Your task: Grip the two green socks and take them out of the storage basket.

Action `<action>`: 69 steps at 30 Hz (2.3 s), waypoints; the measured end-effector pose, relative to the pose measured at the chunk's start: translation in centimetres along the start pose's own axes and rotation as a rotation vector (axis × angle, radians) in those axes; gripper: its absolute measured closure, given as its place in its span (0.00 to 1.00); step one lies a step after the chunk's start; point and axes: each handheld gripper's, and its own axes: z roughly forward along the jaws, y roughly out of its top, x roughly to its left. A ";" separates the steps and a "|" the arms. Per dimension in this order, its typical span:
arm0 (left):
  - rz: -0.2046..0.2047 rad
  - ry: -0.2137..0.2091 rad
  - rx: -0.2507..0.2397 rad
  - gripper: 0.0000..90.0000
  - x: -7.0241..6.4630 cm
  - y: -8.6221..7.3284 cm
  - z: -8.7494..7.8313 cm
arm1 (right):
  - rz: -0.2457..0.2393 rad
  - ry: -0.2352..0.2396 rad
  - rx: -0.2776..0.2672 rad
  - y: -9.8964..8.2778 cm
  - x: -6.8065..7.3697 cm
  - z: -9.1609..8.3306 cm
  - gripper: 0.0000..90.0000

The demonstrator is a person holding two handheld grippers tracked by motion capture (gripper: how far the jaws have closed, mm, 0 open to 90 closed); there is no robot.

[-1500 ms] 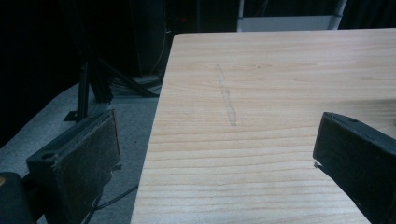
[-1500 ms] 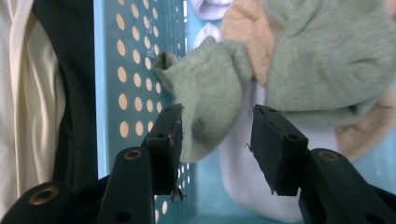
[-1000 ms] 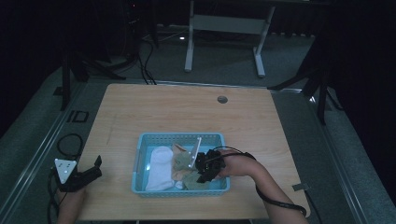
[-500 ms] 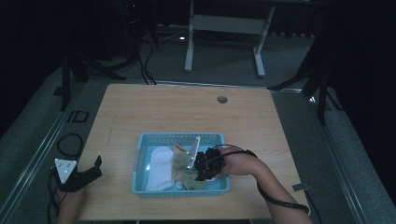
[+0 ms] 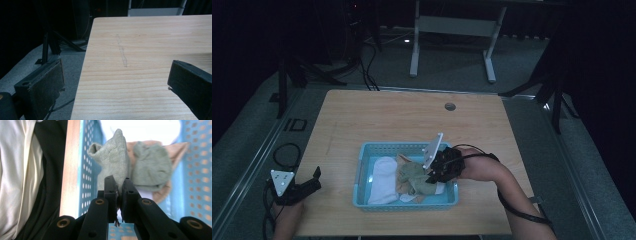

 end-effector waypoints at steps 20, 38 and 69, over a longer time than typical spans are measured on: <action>0.000 0.003 0.002 0.00 0.0 0.0 0.0 | 0.149 -0.215 -0.144 -5.2 -1.4 -10.2 0.94; 0.001 0.007 0.005 0.00 0.0 0.0 0.1 | 0.341 -0.329 -0.130 -12.8 -2.3 -14.3 0.94; 0.000 0.013 0.004 0.00 -0.1 0.0 0.0 | 0.511 -0.148 -0.016 -21.7 -2.7 1.5 0.93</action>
